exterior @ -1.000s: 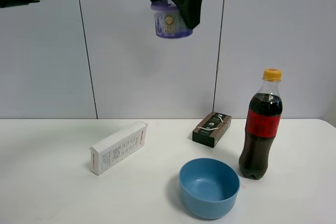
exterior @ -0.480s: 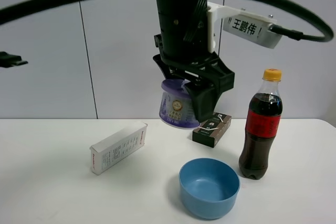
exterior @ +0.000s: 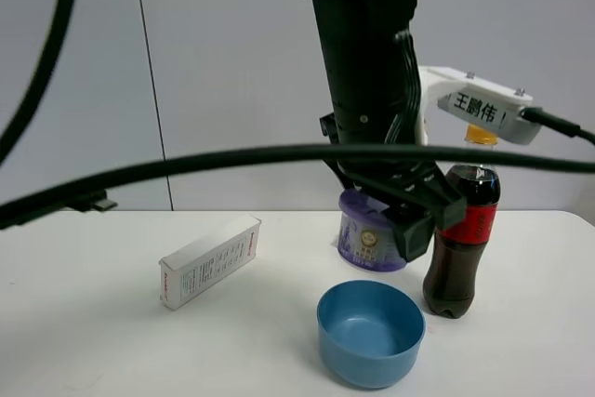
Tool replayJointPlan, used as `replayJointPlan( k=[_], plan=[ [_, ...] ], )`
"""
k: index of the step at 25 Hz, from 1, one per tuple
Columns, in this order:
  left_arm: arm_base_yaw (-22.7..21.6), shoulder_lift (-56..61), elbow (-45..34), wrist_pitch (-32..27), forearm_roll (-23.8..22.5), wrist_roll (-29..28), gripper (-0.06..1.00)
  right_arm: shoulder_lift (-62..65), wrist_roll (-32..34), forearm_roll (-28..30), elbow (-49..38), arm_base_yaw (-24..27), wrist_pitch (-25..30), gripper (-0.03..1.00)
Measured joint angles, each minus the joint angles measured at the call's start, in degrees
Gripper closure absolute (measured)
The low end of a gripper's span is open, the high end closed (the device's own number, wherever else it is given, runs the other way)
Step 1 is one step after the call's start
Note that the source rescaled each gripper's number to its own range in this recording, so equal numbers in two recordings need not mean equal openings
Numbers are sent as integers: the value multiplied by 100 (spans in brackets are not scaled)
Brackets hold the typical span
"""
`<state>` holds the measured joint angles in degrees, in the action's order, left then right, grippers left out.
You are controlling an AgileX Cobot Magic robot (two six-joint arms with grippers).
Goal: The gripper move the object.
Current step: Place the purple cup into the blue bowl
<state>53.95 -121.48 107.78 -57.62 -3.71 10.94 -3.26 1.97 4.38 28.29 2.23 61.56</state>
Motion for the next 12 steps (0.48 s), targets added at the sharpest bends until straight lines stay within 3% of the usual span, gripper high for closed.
replayJointPlan(
  k=[12],
  plan=[
    [-7, -510, -17, 558, 41, 38, 93, 0, 0, 0, 0, 0, 0, -3]
  ],
)
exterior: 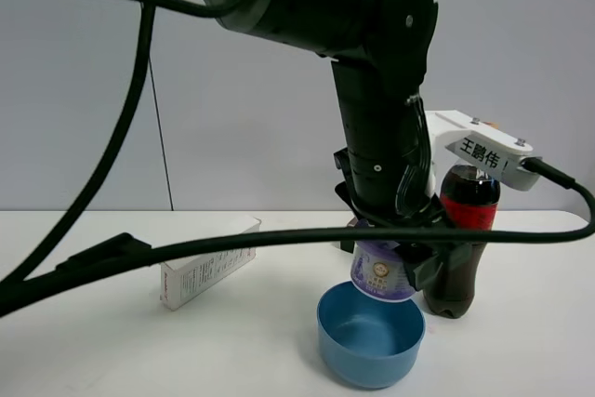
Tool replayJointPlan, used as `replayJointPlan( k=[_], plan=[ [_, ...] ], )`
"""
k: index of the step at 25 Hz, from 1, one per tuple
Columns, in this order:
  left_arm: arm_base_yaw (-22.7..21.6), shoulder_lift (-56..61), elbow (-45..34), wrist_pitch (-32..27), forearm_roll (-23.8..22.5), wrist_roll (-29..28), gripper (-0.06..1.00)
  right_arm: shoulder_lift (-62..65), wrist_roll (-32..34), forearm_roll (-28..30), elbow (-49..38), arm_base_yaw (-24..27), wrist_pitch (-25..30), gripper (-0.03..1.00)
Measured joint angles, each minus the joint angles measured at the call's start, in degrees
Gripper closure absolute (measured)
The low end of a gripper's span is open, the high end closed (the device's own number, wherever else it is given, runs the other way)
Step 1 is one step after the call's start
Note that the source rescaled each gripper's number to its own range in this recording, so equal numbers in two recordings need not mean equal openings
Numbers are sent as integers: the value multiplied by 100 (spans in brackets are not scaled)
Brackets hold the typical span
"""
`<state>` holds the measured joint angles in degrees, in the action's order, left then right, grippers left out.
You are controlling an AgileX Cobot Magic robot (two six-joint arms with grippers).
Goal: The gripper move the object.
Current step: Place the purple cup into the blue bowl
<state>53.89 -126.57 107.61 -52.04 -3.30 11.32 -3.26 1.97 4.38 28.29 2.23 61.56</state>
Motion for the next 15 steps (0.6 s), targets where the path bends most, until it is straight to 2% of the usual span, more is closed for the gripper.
replayJointPlan(
  k=[15],
  plan=[
    [-137, -333, -239, 280, -29, 0, 93, 0, 0, 0, 0, 0, 0, -3]
  ],
)
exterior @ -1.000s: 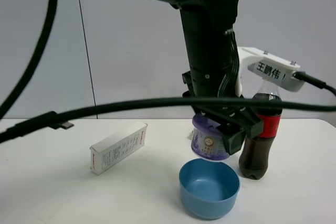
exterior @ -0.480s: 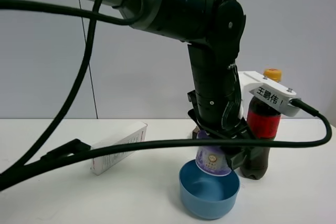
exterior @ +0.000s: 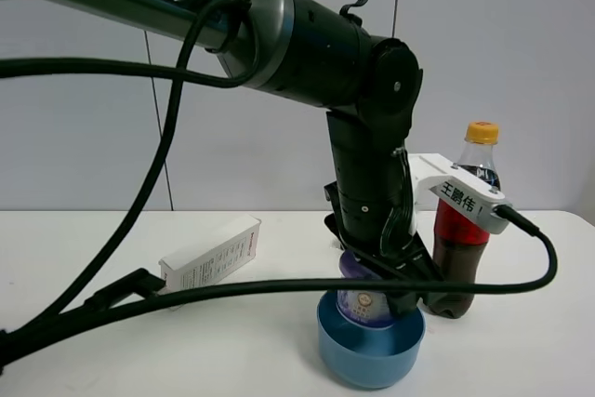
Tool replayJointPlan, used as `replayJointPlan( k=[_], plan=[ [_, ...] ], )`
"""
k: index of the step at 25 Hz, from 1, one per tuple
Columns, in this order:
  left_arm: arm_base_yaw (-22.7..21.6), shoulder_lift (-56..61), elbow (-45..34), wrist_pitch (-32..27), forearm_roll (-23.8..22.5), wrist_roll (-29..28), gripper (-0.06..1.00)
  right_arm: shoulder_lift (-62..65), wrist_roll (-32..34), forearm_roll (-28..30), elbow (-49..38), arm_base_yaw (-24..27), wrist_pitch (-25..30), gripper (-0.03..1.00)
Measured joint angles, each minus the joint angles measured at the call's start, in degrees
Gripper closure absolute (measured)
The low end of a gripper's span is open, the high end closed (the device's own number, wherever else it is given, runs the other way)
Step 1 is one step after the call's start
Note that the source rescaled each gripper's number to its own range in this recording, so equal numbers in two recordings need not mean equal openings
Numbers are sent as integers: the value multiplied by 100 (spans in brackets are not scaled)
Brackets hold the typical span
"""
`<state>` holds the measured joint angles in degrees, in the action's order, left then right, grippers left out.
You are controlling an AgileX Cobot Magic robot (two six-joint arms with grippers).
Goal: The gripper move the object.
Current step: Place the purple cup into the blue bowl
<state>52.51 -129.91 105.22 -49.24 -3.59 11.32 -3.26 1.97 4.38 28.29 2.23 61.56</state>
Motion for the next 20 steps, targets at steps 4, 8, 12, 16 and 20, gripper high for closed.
replayJointPlan(
  k=[4, 8, 12, 16, 20],
  plan=[
    [-57, 0, -214, 103, 0, 0, 93, 0, 0, 0, 0, 0, 0, -3],
    [-63, -2, -223, 221, -1, 0, 93, 0, 0, 0, 0, 0, 0, -3],
    [-63, -2, -233, 421, 81, 0, 93, 0, 0, 0, 0, 0, 0, -3],
    [-63, -7, -242, 494, 169, 0, 93, 0, 0, 0, 0, 0, 0, -3],
    [-63, -6, -242, 513, 175, 0, 93, 0, 0, 0, 0, 0, 0, -3]
  ],
)
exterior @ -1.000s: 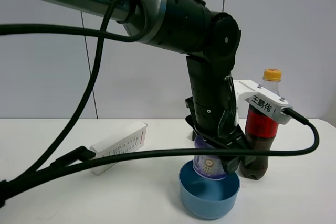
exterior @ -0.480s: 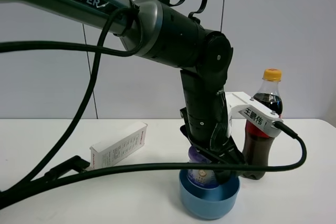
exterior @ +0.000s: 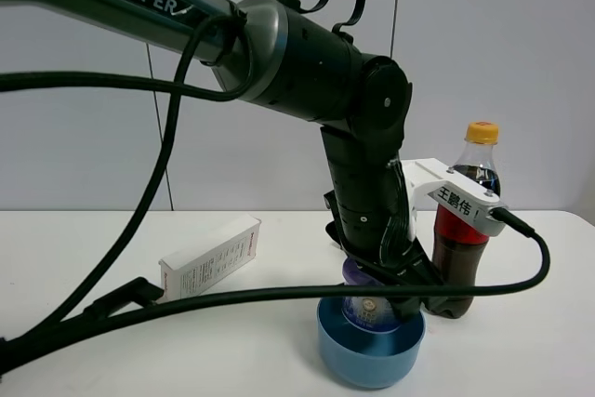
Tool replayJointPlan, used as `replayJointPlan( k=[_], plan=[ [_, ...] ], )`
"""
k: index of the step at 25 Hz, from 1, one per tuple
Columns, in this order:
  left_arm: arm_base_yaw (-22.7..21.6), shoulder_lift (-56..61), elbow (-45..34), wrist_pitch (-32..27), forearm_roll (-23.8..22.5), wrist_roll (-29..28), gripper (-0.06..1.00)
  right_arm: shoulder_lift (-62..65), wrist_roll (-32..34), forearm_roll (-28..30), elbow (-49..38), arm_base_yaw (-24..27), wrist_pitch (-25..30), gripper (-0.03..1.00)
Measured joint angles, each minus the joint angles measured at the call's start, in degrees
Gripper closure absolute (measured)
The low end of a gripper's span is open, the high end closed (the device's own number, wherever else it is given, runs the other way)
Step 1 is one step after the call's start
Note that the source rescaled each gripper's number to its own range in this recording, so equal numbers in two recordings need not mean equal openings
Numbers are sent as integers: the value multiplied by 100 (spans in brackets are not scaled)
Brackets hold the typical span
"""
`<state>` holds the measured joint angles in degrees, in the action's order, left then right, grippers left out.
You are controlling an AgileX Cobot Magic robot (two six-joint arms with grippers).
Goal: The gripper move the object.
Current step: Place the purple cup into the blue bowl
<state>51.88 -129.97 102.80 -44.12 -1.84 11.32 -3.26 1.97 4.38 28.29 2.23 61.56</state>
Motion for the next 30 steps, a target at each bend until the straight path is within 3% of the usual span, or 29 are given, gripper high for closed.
replayJointPlan(
  k=[22, 24, 28, 30],
  plan=[
    [0, -118, -12, -22, 5, 0, 93, 0, 0, 0, 0, 0, 0, -3],
    [0, -118, -12, -62, -5, 0, 89, 0, 0, 0, 0, 0, 0, -3],
    [0, -112, -12, -126, -4, -17, 65, 0, 0, 0, 0, 0, 0, -3],
    [0, -94, -12, -171, -26, -17, 61, 0, 0, 0, 0, 0, 0, -3]
  ],
)
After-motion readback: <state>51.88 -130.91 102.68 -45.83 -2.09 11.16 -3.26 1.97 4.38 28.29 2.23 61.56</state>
